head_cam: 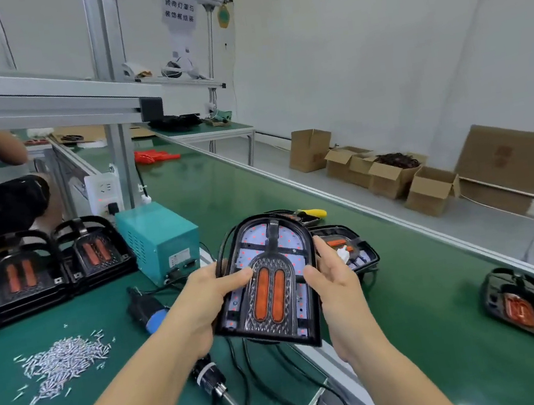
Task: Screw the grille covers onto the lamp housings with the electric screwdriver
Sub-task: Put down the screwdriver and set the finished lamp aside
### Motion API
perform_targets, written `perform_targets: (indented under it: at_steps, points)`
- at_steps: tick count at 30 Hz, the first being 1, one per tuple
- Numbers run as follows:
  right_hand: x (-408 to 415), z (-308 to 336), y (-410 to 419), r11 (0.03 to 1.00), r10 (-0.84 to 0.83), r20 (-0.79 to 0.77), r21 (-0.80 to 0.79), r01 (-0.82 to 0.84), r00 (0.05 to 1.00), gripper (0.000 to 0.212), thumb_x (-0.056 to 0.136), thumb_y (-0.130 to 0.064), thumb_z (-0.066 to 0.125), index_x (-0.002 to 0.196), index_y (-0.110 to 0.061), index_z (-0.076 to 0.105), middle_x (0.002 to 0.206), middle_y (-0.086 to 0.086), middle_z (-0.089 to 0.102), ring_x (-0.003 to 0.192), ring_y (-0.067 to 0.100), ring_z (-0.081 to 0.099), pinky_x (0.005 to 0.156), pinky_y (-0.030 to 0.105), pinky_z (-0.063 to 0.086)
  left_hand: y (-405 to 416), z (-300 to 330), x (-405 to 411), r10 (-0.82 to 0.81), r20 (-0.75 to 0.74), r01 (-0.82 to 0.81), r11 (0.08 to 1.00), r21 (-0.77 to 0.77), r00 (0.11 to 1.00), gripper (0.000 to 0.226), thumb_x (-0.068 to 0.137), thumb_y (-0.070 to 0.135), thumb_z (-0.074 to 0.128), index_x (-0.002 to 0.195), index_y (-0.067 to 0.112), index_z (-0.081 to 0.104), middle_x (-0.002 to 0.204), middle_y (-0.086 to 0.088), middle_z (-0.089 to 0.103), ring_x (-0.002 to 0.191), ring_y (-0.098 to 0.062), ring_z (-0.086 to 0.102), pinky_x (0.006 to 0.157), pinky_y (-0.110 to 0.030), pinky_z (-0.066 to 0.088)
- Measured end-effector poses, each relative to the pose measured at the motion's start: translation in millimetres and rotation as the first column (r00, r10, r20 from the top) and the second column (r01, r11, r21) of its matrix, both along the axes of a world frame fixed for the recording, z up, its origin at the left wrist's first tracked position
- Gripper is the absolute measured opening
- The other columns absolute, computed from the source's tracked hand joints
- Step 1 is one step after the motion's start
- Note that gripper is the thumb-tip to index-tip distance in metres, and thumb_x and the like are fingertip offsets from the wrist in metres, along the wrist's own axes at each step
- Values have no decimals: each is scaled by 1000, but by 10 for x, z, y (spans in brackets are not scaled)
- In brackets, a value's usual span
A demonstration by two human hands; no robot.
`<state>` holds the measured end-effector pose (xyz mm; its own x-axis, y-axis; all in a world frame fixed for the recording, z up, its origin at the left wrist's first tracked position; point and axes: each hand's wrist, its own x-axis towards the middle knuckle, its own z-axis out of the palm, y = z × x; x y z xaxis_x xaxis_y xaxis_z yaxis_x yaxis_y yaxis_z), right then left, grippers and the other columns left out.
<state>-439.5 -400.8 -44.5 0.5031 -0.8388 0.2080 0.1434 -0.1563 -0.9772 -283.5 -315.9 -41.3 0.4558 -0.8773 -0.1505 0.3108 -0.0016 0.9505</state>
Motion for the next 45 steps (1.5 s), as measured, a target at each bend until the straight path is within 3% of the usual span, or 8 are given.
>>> perform_targets:
  at_steps: [12,16,20,24,32,38,42,45]
  points:
    - [-35,289,-643,965,-260,-48,33,262,964,48,101,3,36,145,-13,43,137,0,57,123,19,57,106,43,46,-744,236,-212,21,-34,-23,999,-44,999,34,87,4,63,120,2,56,97,-10,71,77,-23,65,71,-34,52]
    - [84,534,-909,952,-303,-89,18,306,949,40,102,0,34,126,-22,56,98,-12,64,89,15,65,90,46,55,-909,374,-130,39,-127,-50,995,-90,991,69,86,-6,59,145,9,27,97,0,62,80,-21,62,69,-37,51]
    - [255,591,-1002,964,-264,-147,0,266,953,38,101,0,34,109,-30,57,103,-1,66,103,34,65,90,56,53,-934,372,-18,72,-226,-96,991,-98,972,65,87,-15,50,144,9,30,117,-13,59,84,-27,63,65,-40,54]
    - [410,436,-987,983,-182,-224,-28,181,957,49,103,-7,38,150,-18,35,150,4,43,124,27,54,107,49,43,-841,194,98,151,-190,-159,987,-27,970,51,88,-16,45,132,10,43,108,-19,63,76,-27,63,60,-38,55]
    - [491,63,-751,999,-52,-302,-1,55,952,51,103,-3,36,151,-18,33,149,-4,42,128,11,44,110,30,35,-568,-264,143,289,-86,-283,956,75,953,33,88,1,59,113,23,55,81,-4,68,61,-19,65,53,-32,54]
    - [388,85,-615,986,-129,-230,-129,101,965,51,103,-8,39,150,-26,34,139,-18,49,108,-13,45,106,21,38,-488,-225,67,279,50,-279,960,-23,959,32,87,10,65,108,34,61,111,-7,67,108,-25,62,103,-48,41]
    - [106,100,-624,963,-264,-124,-91,254,956,46,100,-1,39,133,-32,46,109,-34,55,102,-19,56,87,5,45,-587,-93,-104,149,102,-142,987,-78,984,36,86,8,66,114,28,60,104,-7,71,86,-17,68,80,-33,51]
    - [-179,45,-700,928,-370,-112,-6,372,922,48,101,-3,40,145,-21,43,137,-13,53,121,2,53,107,28,42,-711,-29,-332,43,68,-37,996,-78,997,46,83,-2,65,122,17,50,102,-4,70,77,-16,68,65,-30,50]
